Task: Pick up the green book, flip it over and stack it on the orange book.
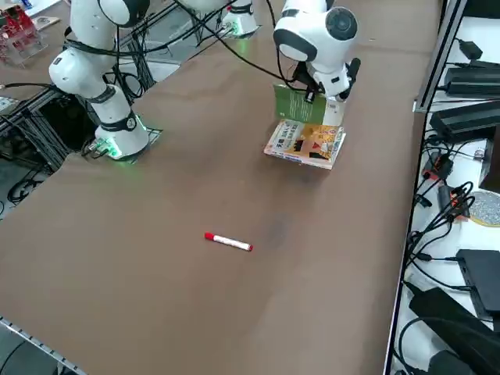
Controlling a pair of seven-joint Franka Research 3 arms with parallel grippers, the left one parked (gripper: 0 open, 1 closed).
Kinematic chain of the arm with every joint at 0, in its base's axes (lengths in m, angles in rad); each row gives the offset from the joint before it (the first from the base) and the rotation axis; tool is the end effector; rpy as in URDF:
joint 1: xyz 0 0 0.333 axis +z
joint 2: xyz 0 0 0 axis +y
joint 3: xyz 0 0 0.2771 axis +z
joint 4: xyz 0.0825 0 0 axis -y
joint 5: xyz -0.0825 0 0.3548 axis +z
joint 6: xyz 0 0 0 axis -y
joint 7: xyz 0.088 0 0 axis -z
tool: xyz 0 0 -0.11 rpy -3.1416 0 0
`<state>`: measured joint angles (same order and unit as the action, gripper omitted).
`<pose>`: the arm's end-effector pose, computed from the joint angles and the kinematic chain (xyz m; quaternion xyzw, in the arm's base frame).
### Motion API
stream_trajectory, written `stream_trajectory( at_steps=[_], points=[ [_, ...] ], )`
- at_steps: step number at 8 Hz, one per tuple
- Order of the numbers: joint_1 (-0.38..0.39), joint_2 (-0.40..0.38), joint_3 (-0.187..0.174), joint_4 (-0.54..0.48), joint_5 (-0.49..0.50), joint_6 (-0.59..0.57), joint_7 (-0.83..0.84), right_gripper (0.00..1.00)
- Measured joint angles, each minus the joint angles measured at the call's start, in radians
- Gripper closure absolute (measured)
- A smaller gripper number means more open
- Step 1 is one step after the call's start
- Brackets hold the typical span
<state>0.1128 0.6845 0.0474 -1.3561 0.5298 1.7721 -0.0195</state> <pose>0.6398 0.1438 0.2918 -0.9564 0.0035 0.1469 0.2525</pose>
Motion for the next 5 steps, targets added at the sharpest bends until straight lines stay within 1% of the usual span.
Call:
stream_trajectory(
  at_steps=[3,5],
  points=[
    [0.0,-0.08,0.0,-0.144,-0.002,0.117,-0.036,0.89],
    [-0.012,-0.112,-0.004,-0.208,-0.003,0.158,-0.098,0.89]
  ],
)
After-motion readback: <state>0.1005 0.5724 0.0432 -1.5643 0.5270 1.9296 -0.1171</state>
